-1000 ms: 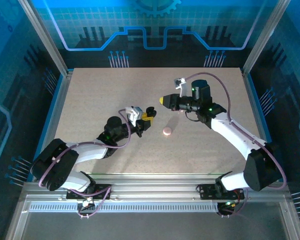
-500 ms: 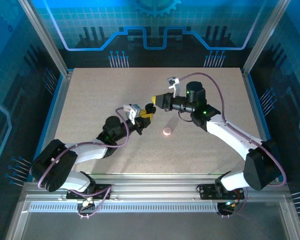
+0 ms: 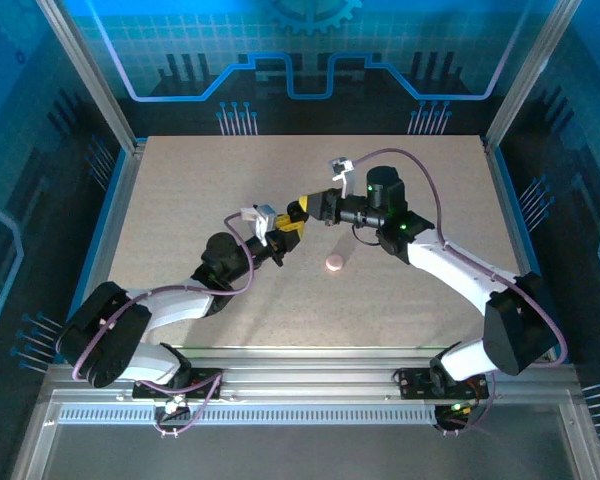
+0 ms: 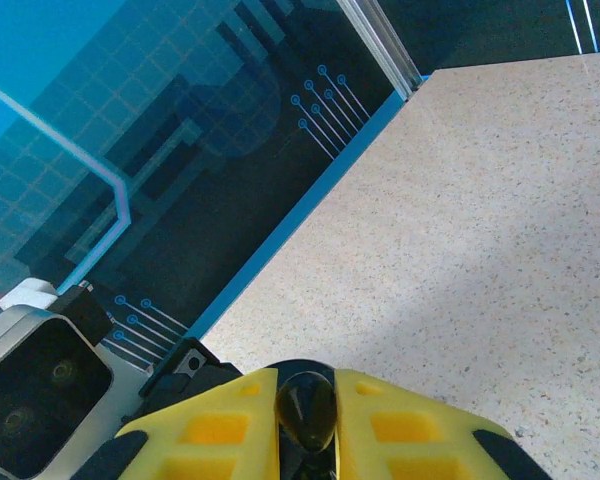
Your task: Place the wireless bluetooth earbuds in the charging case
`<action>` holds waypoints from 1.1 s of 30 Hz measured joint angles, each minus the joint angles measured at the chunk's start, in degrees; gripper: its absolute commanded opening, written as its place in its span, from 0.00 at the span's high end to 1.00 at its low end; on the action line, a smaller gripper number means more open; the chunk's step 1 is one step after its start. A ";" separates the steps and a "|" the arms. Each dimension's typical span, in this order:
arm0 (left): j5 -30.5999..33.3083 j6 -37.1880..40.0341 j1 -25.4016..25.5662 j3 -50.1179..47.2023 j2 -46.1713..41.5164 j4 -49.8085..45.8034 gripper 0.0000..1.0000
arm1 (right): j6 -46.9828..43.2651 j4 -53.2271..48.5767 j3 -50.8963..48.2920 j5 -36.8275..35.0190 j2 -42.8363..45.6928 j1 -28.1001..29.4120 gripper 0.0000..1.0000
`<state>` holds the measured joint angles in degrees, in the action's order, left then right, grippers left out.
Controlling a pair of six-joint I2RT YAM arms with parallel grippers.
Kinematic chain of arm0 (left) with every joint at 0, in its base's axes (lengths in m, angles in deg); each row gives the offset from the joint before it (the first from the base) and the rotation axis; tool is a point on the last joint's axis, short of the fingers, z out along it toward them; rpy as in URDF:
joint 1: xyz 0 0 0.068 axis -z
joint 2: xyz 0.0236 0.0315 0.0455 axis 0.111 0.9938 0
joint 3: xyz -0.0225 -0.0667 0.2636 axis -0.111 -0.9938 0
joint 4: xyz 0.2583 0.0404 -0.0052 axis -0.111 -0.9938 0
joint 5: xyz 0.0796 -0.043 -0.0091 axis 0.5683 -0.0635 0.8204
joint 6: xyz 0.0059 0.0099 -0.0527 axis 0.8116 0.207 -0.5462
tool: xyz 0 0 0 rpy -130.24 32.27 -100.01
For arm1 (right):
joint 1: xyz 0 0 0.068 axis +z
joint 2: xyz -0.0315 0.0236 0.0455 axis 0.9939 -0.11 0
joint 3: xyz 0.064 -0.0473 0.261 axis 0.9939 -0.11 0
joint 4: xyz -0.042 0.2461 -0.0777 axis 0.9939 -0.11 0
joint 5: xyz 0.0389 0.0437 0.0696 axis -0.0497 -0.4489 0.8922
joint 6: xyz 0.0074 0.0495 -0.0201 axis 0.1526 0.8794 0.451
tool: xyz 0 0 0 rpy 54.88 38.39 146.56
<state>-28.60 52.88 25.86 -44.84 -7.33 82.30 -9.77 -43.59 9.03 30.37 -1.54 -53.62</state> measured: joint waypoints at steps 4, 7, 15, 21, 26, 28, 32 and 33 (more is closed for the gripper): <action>0.22 -0.02 0.00 0.00 0.00 0.07 0.88 | 0.02 0.46 -1.05 -0.02 -0.02 0.00 0.81; 0.39 -0.02 0.00 0.00 0.00 -0.02 0.87 | 0.00 1.14 -1.46 0.00 0.00 0.00 0.81; 0.63 0.00 0.02 0.00 0.02 0.13 0.87 | 0.00 1.53 -2.01 -0.15 0.57 0.00 0.81; 0.66 0.04 0.20 0.00 0.02 0.11 0.87 | 0.00 1.66 -2.43 -0.17 1.01 0.00 0.81; 0.66 0.07 0.20 0.00 0.02 0.11 0.87 | -0.02 1.55 -2.56 0.00 1.09 0.00 0.78; 0.68 0.09 0.20 0.00 0.02 0.04 0.87 | -0.04 1.33 -2.67 0.04 1.20 -0.02 0.77; 0.85 0.22 0.22 0.11 0.02 -0.04 0.87 | -0.44 0.09 -2.71 0.26 1.42 -0.02 0.76; 0.85 0.24 0.22 0.11 0.02 -0.11 0.87 | -0.55 0.09 -2.71 0.26 1.46 -0.02 0.76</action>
<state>-27.75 53.12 26.07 -44.73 -7.31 82.19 -10.32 -43.51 6.32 30.64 -0.08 -53.64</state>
